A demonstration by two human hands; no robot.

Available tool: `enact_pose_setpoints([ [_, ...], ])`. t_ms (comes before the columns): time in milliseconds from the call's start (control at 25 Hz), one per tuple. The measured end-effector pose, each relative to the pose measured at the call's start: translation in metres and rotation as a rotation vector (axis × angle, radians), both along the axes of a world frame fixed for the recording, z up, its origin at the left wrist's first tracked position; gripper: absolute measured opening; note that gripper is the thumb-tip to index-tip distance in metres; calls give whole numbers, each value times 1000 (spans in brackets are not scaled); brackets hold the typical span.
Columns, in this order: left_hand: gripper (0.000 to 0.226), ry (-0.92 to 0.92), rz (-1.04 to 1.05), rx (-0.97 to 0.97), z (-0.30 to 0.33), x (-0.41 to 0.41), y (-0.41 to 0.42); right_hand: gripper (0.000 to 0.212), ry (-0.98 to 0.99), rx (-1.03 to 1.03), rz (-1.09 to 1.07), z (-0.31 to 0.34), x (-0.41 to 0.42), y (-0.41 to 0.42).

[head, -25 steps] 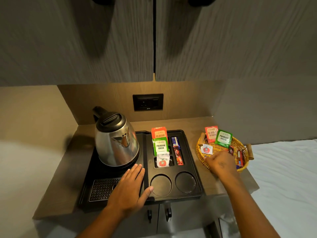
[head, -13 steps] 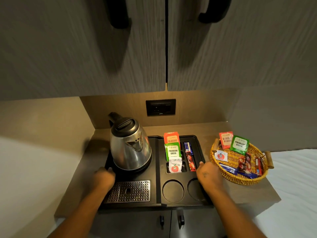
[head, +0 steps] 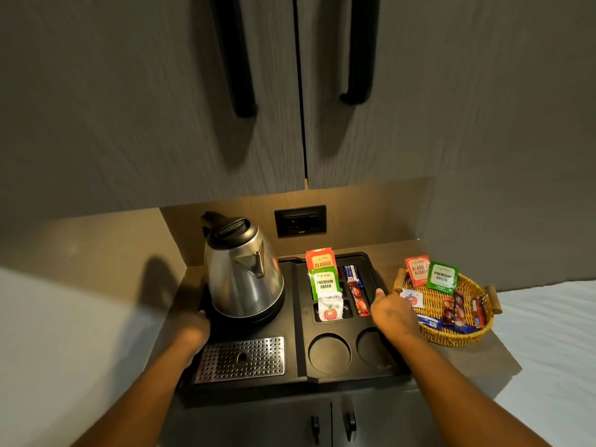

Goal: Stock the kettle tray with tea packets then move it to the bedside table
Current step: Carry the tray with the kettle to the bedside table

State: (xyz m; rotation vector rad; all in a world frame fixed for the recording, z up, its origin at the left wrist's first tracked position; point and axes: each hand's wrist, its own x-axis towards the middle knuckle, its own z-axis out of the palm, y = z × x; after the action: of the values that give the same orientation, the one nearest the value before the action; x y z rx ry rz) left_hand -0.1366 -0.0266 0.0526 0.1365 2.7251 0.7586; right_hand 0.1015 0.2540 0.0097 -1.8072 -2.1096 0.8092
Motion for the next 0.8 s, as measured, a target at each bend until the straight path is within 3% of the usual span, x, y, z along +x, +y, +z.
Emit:
enact_pose_setpoints([
  [80, 41, -7, 58, 126, 17, -8, 2, 54, 37, 29, 15, 23, -1, 7],
  [200, 36, -14, -51, 223, 35, -9, 10, 48, 46, 70, 40, 40, 8, 19],
  [400, 48, 34, -173, 144, 38, 38, 44, 46, 76, 77, -168, 47, 75, 25],
  [600, 55, 13, -324, 102, 44, 152, 103, 49, 162, 110, -238, 49, 237, 31],
  [800, 55, 0, -595, 151, 38, 335, 164, 47, 150, 138, -452, 56, 466, 6],
])
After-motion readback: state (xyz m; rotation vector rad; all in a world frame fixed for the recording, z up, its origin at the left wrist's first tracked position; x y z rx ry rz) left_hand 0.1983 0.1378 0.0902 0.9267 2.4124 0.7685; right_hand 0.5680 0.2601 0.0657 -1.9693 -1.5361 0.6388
